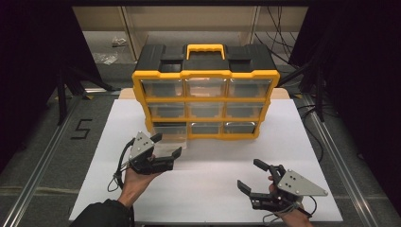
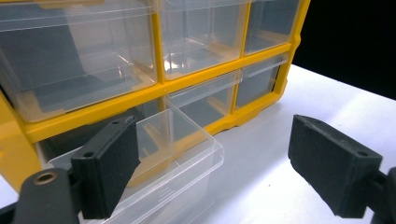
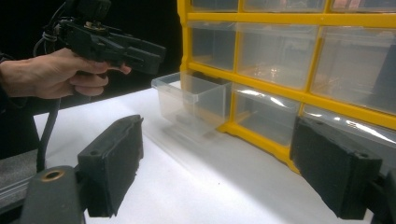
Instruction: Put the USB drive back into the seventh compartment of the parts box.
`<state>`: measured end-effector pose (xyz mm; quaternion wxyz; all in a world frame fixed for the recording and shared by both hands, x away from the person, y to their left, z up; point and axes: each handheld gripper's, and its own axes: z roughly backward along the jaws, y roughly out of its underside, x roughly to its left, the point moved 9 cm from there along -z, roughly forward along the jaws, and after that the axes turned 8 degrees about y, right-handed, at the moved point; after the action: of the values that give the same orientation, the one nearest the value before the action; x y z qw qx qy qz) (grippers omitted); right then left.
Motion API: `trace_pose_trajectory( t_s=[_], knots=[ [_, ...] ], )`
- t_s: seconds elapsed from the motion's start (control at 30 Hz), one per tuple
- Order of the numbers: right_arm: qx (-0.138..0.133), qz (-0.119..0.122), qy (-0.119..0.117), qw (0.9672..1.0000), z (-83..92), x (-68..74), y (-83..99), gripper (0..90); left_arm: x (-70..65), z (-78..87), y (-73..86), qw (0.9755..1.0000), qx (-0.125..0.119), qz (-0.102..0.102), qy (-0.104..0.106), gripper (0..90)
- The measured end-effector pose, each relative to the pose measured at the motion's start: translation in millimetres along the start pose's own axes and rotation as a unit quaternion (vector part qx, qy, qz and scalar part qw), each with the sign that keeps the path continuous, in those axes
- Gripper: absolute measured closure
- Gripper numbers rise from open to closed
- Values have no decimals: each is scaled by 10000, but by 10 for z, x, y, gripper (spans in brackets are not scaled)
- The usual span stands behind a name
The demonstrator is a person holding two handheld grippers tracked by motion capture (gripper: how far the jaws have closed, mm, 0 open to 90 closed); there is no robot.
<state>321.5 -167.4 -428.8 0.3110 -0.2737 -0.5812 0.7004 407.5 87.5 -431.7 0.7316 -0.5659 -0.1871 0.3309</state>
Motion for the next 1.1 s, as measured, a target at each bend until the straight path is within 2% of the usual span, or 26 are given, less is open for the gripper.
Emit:
trace_pose_trajectory(
  t_s=[0.3,0.7,0.83,0.9,1.1],
  knots=[
    [14,10,10,10000,-4,-3,4,183,-66,-13,75,9998,171,-81,106,159],
    [8,5,-2,10000,-1,-2,2,183,-124,-34,183,9989,418,-66,209,159],
    [1,-18,-3,10000,1,-6,-1,183,-121,-37,216,9985,518,-85,140,159],
    [0,-21,-4,10000,1,-6,-1,183,-105,-29,218,9987,509,-55,53,159],
    [2,-38,-4,10000,5,-13,0,183,-87,-12,259,9982,593,45,-39,159]
  ],
)
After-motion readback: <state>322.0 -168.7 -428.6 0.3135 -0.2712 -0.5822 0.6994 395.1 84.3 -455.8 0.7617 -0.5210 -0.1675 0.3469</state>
